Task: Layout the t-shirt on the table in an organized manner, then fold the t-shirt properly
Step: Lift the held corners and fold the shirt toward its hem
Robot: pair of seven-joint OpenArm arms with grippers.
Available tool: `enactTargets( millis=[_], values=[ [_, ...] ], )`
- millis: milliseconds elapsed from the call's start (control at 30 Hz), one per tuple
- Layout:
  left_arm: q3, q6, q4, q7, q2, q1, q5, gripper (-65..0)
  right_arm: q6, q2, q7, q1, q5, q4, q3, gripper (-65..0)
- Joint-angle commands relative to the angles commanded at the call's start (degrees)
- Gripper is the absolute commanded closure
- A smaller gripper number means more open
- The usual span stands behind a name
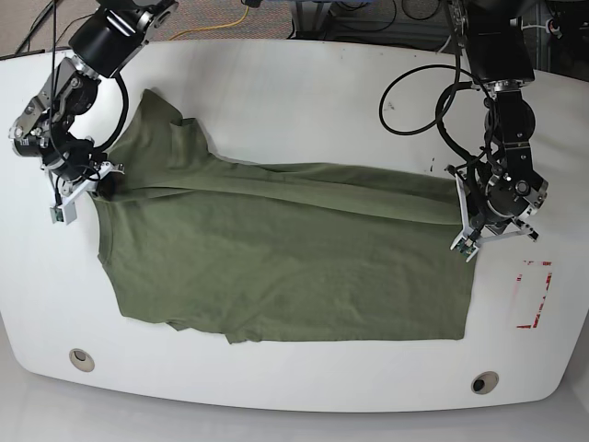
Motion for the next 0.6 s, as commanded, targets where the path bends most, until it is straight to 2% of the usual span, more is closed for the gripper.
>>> enactTargets(
  millis=[200, 267, 433, 600],
  values=[
    [0.0, 0.0, -3.43, -1.58, -0.18, 0.0, 0.09, -0.8, 0.0, 1.76, 2.55, 0.7, 0.0, -2.46, -3.16, -1.0],
    [0.0, 0.0, -4.48, -2.46, -1.14, 0.0, 0.09, -0.8, 0.0, 1.85, 3.08, 1.49, 0.0, -3.69, -3.69, -1.0],
    [0.0, 0.0, -6.95, -3.78, -1.23, -0.35, 0.09, -0.8, 0.0, 2.81, 4.4, 2.37, 0.0, -6.59, -3.87, -1.1],
    [0.0, 0.0, -9.58, -4.84, -2.64, -0.44, 0.09, -0.8, -0.04, 2.9, 7.12, 2.55, -0.26, -8.35, -4.04, -1.4]
  ],
)
